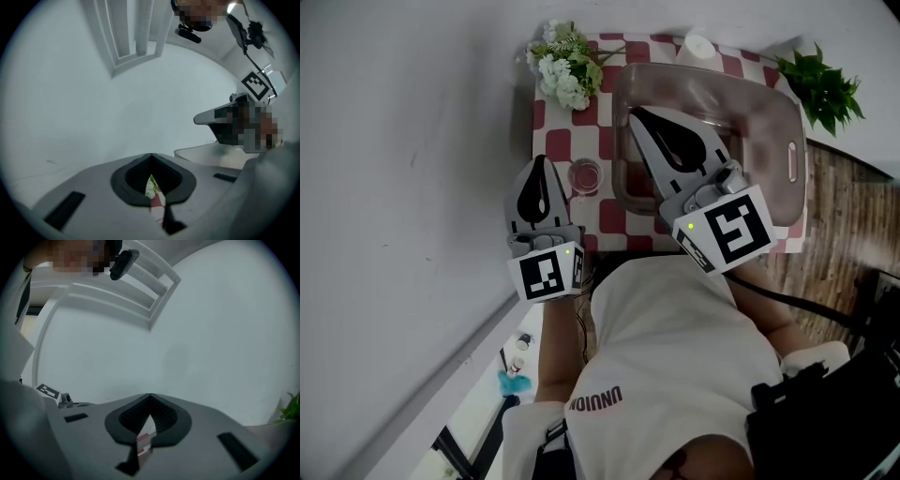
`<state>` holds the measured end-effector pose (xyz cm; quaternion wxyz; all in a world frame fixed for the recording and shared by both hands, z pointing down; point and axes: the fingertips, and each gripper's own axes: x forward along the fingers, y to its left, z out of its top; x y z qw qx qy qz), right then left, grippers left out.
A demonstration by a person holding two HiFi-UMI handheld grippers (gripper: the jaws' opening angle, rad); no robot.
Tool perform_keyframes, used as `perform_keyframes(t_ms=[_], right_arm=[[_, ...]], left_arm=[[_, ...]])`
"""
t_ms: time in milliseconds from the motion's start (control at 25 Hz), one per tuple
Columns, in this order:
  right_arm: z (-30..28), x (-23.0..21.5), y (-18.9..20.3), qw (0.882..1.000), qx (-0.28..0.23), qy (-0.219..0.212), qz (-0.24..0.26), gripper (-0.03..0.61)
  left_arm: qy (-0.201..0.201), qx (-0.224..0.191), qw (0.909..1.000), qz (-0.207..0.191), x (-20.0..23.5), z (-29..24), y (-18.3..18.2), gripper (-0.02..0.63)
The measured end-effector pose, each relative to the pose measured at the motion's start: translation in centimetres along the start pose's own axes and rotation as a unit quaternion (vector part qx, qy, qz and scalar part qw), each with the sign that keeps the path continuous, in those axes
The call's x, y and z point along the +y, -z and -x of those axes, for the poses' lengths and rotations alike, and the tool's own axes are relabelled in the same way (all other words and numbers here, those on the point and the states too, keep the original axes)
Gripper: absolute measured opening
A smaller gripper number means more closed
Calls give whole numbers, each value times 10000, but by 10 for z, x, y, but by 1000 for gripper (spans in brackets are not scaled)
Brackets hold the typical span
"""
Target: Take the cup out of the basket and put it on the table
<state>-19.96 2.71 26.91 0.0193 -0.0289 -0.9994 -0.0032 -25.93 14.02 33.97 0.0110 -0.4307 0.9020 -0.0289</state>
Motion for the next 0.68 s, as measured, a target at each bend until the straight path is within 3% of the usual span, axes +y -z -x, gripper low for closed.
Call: perform_keyframes(t_ms=[680], right_arm=[[0,-2,-2,9999,-54,-83,-96,15]], left_arm=[[-70,-28,9998,-170,-1,2,-13,11]])
